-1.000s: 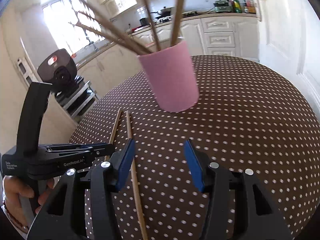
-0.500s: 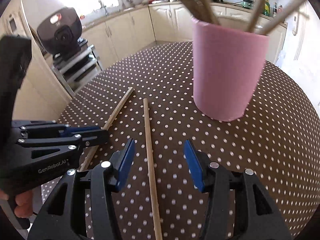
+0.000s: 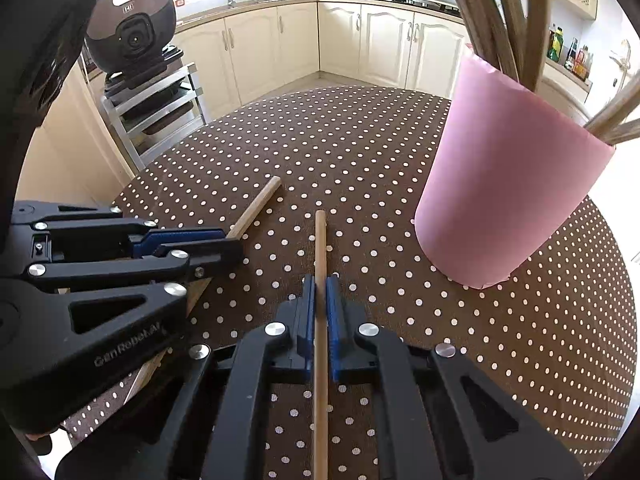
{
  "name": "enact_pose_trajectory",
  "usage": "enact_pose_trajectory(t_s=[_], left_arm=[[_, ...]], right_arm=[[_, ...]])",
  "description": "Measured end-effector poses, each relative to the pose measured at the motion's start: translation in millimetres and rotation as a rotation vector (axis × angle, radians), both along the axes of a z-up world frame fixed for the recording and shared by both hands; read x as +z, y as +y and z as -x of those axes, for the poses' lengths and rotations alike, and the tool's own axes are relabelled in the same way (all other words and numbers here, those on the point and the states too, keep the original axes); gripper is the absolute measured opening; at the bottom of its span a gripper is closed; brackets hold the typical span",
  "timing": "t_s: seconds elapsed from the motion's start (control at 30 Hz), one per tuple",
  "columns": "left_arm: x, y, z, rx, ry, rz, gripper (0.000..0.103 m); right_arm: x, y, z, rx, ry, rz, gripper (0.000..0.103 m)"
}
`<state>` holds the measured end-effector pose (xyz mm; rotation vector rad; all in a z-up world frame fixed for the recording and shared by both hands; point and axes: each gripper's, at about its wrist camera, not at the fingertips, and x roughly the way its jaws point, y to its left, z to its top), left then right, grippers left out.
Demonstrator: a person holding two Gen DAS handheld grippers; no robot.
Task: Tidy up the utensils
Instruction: 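Close the left tool on one chopstick while the right tool grasps the other, then lift both chopsticks upright and carry them over the pink cup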
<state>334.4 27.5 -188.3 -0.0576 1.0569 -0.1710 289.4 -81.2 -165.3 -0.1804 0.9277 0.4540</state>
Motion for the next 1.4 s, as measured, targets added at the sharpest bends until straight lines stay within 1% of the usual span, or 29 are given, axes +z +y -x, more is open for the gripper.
enact_pose_trajectory(t_s=[0.17,0.3,0.47,0.8,0.9,1.0,1.27,1.33,1.4], left_arm=[[8,-4,15,-0.014,-0.037,0.022,0.007],[22,-10,30,-0.035,-0.079,0.026,0.007],[48,-11,56,-0.049,-0.153,0.038,0.007],[104,-14,107,-0.074,-0.287,0.073,0.007],[113,-15,119,-0.092,-0.305,0.087,0.007],[120,-21,129,-0.108,-0.319,0.096,0.007],[130,-28,141,-0.131,-0.343,0.112,0.007],[132,-30,143,-0.139,-0.346,0.120,0.007],[136,-33,148,-0.142,-0.359,0.123,0.007]], right_arm=[[3,-8,3,-0.016,0.022,-0.053,0.005],[13,-18,9,-0.023,0.031,-0.125,0.005],[36,-28,25,-0.018,0.012,-0.206,0.005],[78,-43,63,0.014,-0.066,-0.309,0.005],[86,-52,74,0.026,-0.073,-0.357,0.005],[93,-61,86,0.032,-0.094,-0.382,0.005],[106,-73,105,0.027,-0.124,-0.483,0.005],[107,-75,108,0.034,-0.128,-0.499,0.005],[111,-76,113,0.035,-0.151,-0.495,0.005]])
